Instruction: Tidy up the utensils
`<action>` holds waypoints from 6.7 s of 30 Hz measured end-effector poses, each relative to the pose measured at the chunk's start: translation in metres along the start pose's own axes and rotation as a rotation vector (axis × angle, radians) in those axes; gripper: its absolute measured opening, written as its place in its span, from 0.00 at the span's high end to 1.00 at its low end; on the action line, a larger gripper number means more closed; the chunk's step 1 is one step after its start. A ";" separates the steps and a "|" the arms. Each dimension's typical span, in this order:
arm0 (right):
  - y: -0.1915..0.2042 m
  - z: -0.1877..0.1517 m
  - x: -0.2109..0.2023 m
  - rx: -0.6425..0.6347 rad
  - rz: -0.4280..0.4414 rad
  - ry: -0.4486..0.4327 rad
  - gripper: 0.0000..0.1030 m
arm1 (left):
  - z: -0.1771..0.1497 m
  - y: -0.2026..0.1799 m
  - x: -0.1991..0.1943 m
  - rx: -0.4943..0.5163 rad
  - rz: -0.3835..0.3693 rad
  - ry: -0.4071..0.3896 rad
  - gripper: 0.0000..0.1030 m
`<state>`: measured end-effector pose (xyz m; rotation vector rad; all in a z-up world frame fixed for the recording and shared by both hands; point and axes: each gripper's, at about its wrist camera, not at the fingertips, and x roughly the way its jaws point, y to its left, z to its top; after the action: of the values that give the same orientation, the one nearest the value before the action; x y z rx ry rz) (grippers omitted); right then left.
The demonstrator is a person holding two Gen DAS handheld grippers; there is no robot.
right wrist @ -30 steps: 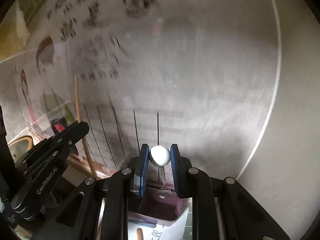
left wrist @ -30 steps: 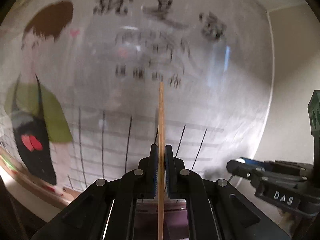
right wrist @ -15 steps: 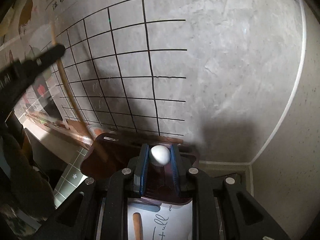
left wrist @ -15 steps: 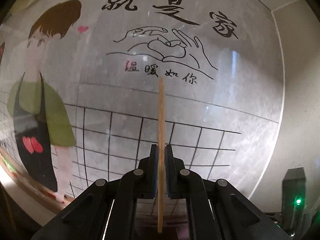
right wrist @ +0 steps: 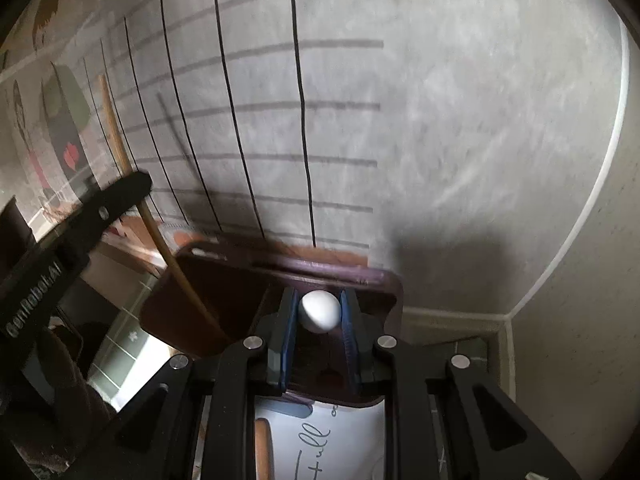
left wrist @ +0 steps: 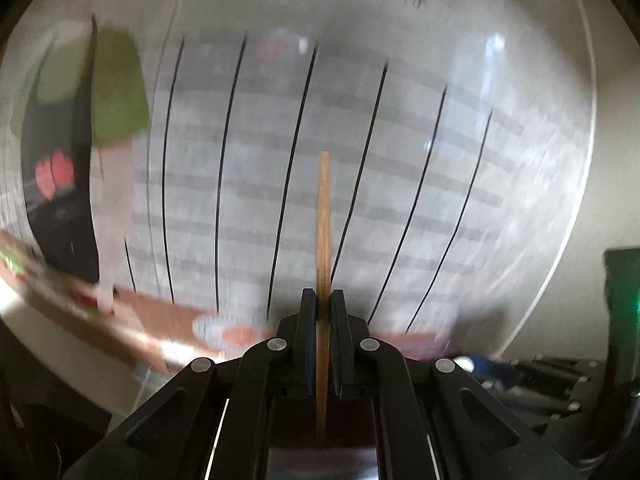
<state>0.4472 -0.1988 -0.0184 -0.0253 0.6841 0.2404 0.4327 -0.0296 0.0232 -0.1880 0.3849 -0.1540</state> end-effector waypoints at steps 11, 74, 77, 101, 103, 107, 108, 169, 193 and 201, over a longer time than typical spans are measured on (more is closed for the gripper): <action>-0.007 -0.008 -0.040 0.006 -0.019 -0.057 0.48 | -0.029 0.004 -0.034 0.026 0.057 0.158 0.43; 0.010 -0.172 -0.046 -0.044 0.047 0.321 0.75 | -0.159 -0.034 -0.050 0.409 -0.143 0.694 0.79; 0.013 -0.173 -0.047 -0.031 0.044 0.319 0.75 | -0.161 -0.029 -0.054 0.351 -0.143 0.681 0.89; 0.010 -0.210 -0.084 0.101 0.005 0.296 0.75 | -0.153 -0.033 -0.090 0.452 -0.264 0.630 0.81; 0.006 -0.211 -0.087 0.107 0.003 0.288 0.75 | -0.155 -0.034 -0.087 0.467 -0.254 0.637 0.78; 0.001 -0.209 -0.091 0.112 0.007 0.280 0.75 | -0.155 -0.031 -0.082 0.495 -0.221 0.655 0.69; 0.001 -0.210 -0.090 0.109 0.006 0.281 0.75 | -0.156 -0.030 -0.081 0.503 -0.215 0.657 0.66; 0.070 -0.158 -0.011 -0.111 0.155 0.343 0.60 | -0.172 0.034 -0.114 0.121 0.029 0.629 0.65; 0.075 -0.163 -0.068 -0.178 0.024 0.193 0.71 | -0.149 0.015 -0.142 0.165 -0.061 0.510 0.65; 0.060 -0.151 -0.129 -0.115 0.005 0.066 0.71 | -0.108 -0.007 -0.183 0.187 -0.141 0.342 0.65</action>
<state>0.2429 -0.1831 -0.0517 -0.1422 0.7353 0.2843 0.2232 -0.0193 -0.0080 -0.0024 0.6948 -0.3617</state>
